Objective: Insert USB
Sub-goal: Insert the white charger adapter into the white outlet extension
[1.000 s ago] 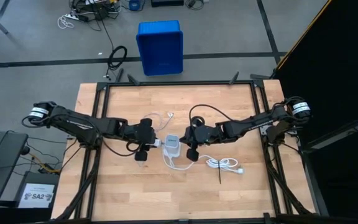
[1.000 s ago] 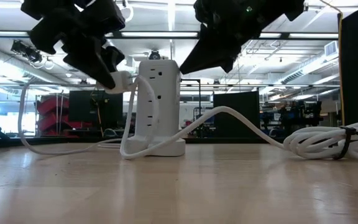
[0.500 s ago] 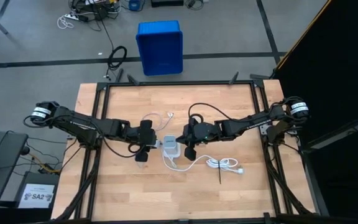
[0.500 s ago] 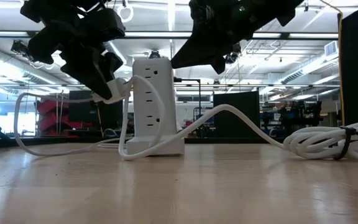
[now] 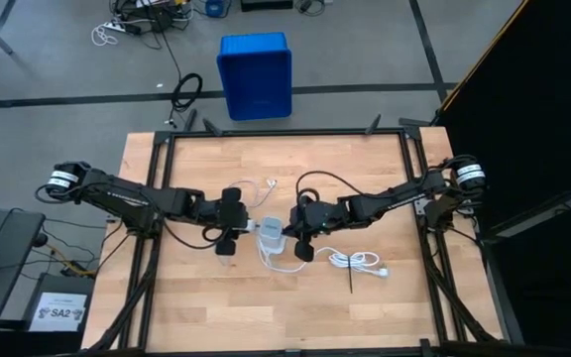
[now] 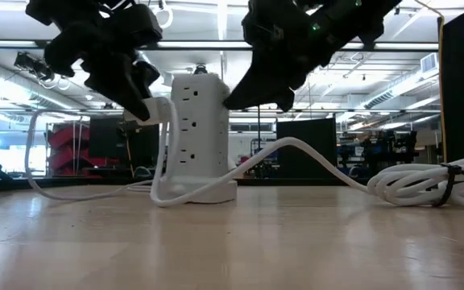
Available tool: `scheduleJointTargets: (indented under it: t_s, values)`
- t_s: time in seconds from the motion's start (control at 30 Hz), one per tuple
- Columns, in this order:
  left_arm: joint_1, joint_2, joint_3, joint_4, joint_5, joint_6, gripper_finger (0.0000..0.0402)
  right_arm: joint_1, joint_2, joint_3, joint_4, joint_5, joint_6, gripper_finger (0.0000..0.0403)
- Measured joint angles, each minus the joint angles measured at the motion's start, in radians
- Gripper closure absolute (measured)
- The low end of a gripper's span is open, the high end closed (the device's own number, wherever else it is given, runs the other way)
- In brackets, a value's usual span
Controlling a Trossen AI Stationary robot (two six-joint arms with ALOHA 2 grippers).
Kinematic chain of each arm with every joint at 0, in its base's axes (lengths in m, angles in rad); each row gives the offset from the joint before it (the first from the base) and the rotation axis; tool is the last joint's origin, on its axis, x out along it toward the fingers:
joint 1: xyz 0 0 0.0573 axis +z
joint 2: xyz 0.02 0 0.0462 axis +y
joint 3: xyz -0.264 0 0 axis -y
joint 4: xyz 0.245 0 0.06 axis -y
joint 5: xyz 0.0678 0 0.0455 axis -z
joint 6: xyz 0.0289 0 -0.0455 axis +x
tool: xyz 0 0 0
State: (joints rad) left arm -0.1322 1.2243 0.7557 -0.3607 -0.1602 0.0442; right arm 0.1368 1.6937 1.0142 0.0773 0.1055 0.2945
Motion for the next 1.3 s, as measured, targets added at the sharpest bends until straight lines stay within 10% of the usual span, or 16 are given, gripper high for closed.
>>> scheduleJointTargets:
  t_s: [1.3]
  values:
    - [-0.002,-0.002,0.048,-0.061,0.077,0.003,0.0275,-0.02,-0.009,0.005,0.059,0.035,-0.025,0.0403]
